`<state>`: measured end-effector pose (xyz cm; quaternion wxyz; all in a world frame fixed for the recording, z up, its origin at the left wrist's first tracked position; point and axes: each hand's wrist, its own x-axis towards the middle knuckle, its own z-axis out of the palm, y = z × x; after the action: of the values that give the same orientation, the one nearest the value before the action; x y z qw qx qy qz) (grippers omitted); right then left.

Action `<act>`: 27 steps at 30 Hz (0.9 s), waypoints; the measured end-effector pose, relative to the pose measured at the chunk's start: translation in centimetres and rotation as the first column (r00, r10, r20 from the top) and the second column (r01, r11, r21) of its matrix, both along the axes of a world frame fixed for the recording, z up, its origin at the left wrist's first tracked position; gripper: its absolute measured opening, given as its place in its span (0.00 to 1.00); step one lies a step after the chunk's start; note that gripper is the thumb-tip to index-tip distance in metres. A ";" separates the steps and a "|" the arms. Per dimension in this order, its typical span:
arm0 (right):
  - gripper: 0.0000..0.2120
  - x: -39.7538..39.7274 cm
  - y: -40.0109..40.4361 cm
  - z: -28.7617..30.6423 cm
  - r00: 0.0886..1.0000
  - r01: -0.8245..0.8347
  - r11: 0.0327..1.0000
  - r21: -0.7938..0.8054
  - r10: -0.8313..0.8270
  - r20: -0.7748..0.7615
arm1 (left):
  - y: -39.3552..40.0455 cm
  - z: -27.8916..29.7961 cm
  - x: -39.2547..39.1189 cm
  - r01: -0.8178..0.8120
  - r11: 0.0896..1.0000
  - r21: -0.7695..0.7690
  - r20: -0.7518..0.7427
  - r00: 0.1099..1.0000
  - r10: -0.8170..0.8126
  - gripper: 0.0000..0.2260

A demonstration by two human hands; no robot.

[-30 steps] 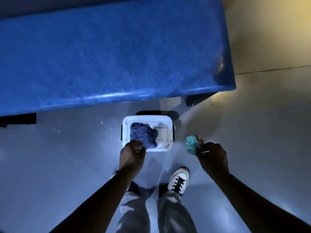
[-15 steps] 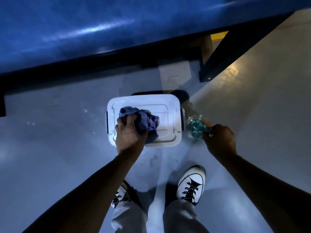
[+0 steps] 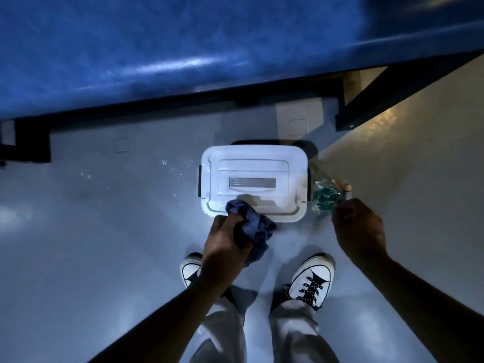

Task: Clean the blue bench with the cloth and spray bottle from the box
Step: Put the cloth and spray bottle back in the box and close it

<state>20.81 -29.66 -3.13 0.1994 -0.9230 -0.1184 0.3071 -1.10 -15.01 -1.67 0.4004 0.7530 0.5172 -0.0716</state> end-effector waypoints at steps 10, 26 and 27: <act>0.09 -4.1 2.9 -5.4 0.991 -0.021 0.999 0.031 0.025 -0.135 | -3.7 -7.1 -7.4 0.026 0.998 -0.057 -0.117 0.993 -0.033 0.18; 0.14 -1.8 8.7 -5.9 0.995 0.022 0.997 -0.072 -0.029 -0.095 | 11.3 -6.5 0.9 -0.162 0.981 0.103 -0.030 0.986 0.166 0.20; 0.14 -2.0 8.9 -6.4 0.994 0.065 0.995 -0.072 -0.071 -0.081 | 11.4 -6.9 1.3 -0.179 0.979 0.094 -0.062 0.981 0.185 0.20</act>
<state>18.77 -20.73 -9.54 0.1826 -0.9191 -0.0679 0.3425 0.24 -3.64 -8.60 0.3534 0.7165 0.6002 -0.0384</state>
